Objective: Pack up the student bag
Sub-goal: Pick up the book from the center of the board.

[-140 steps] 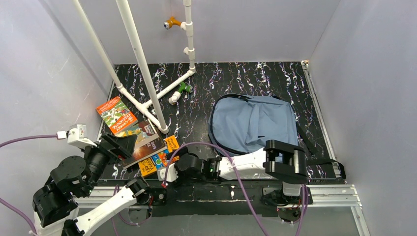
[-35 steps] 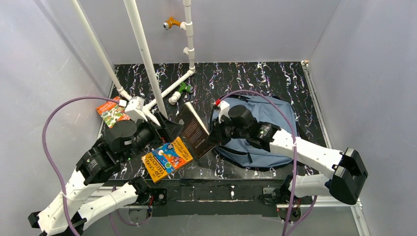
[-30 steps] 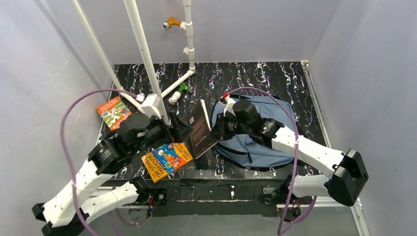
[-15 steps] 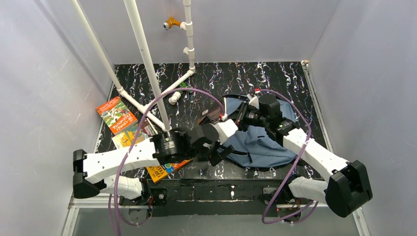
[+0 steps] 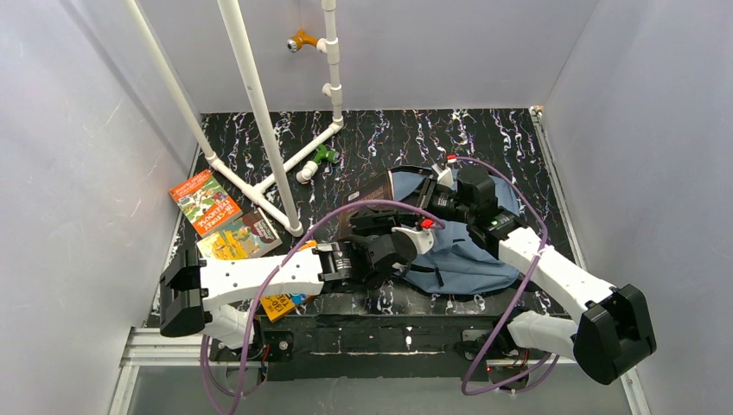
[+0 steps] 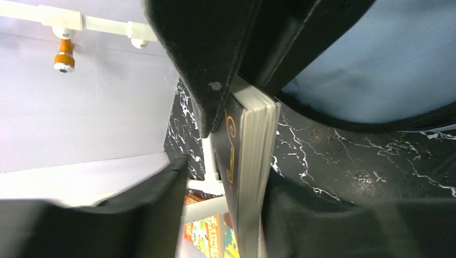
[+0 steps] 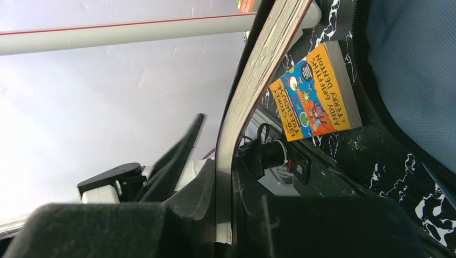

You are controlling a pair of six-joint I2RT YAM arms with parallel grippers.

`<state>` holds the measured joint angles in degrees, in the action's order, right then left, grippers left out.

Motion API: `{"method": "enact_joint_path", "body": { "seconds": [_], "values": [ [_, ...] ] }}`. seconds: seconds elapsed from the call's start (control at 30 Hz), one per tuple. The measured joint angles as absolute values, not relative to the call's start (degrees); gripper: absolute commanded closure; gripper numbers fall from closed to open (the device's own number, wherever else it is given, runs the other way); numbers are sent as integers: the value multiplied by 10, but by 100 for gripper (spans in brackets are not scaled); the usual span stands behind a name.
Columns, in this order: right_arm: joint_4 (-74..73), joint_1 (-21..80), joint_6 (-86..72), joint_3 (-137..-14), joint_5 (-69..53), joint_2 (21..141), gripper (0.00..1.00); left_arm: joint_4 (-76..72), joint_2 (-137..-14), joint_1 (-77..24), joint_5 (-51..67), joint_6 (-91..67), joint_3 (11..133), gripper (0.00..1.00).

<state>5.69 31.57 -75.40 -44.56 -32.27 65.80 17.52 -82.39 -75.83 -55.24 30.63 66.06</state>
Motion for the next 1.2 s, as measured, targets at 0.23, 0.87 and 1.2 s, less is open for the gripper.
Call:
{"method": "enact_joint_path", "body": {
  "seconds": [0.23,0.87,1.2],
  "values": [
    [37,315,-745,-458,-319,649,87,177,-824,-744,-542,293,662,100],
    [-298,317,-314,-625,115,584,2,484,-643,-716,-515,-92,742,100],
    [-319,616,-293,-652,305,828,5,554,-495,-715,-512,-225,772,100]
  ]
}}
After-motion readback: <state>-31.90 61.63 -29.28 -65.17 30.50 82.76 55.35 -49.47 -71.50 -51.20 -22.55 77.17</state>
